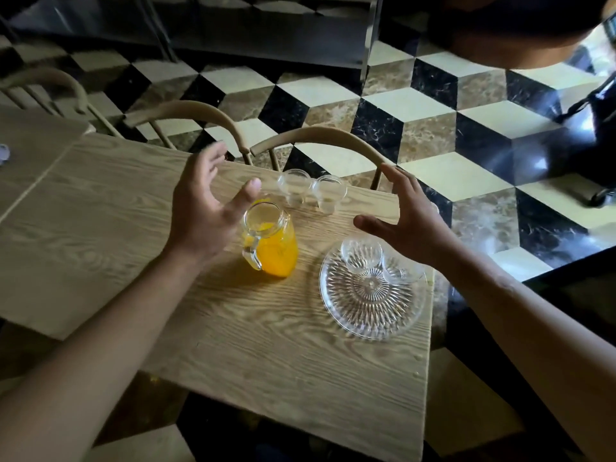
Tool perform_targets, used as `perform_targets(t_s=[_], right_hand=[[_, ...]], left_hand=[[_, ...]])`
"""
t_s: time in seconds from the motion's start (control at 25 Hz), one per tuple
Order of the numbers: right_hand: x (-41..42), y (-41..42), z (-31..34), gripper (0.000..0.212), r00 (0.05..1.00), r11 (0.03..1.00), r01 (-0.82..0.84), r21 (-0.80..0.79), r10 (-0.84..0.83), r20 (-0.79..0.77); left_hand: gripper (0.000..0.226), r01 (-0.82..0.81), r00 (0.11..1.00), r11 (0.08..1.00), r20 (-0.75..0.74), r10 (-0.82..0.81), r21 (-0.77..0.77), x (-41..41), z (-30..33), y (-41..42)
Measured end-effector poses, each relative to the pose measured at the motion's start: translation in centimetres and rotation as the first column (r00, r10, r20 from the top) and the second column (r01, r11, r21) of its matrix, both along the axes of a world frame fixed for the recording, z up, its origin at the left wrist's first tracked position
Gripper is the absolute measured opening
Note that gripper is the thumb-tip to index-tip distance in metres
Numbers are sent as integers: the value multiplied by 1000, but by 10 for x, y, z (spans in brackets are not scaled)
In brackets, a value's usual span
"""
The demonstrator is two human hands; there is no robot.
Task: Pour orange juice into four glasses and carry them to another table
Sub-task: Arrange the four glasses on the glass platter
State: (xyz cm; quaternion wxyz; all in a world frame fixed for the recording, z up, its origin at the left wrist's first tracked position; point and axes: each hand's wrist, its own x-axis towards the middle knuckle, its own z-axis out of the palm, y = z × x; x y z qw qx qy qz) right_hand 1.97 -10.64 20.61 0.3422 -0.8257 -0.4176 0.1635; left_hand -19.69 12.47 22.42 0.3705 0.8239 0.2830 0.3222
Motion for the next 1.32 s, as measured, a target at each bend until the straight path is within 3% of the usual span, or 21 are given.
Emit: perform_targets(t_s=[0.32, 0.56, 0.72, 0.92, 1.12, 1.32], right_hand=[[45, 63, -74, 108, 989, 962, 134, -237, -143, -25], [91, 85, -151, 132, 961, 961, 103, -258, -163, -223], [108, 104, -190, 99, 939, 977, 64, -202, -128, -320], [106, 115, -215, 94, 947, 990, 57, -129, -95, -308], [101, 126, -201, 91, 942, 995, 85, -55, -98, -322], [90, 125, -192, 88, 934, 995, 101, 8, -92, -345]], left_hand=[[95, 121, 978, 960, -136, -159, -252, 43, -99, 121], [94, 276, 919, 883, -166, -358, -380, 85, -197, 143], [102, 276, 925, 838, -105, -364, -470, 118, -241, 139], [103, 289, 931, 781, -27, -364, -554, 135, -261, 125], [73, 305, 939, 803, 22, -343, -512, 140, -254, 119], [72, 292, 947, 813, 32, -320, -505, 135, -239, 119]])
